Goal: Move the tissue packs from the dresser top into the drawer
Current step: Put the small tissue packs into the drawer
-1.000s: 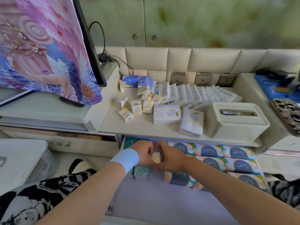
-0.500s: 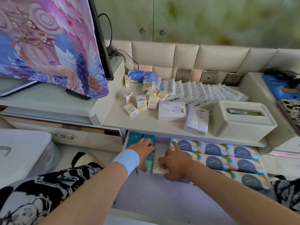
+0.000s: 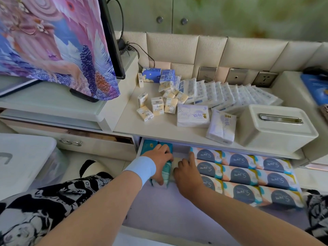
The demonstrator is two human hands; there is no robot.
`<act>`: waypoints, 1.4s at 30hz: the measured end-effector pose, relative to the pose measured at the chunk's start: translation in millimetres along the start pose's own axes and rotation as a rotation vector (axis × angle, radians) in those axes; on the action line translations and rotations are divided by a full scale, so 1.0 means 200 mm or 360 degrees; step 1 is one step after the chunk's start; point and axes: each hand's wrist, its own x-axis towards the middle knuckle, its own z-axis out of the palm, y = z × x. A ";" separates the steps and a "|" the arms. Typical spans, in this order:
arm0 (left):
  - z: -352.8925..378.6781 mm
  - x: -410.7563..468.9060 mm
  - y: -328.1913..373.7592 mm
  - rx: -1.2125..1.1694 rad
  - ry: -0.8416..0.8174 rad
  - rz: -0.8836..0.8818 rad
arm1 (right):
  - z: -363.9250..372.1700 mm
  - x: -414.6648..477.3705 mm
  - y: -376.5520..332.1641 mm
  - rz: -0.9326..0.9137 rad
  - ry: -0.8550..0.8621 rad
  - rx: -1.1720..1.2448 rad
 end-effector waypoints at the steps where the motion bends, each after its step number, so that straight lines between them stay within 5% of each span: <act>1: 0.00 0.00 0.00 0.0005 -0.0011 0.0000 | 0.00 0.01 0.01 0.0022 -0.0011 0.0025; 8: -0.06 0.01 0.00 0.0013 -0.0081 -0.0054 | -0.04 0.01 0.12 -0.0110 0.0259 0.0526; 16: -0.37 -0.05 -0.23 -0.0258 0.0273 -0.0343 | -0.35 0.04 0.40 0.0176 0.0750 0.1337; 37: -0.39 0.15 -0.66 -0.0210 0.0175 -0.0685 | -0.75 0.77 0.52 0.0182 0.0383 0.0840; 42: -0.37 0.13 -0.67 -0.0272 0.0421 -0.0615 | -0.71 0.63 0.50 0.0264 0.0511 0.1277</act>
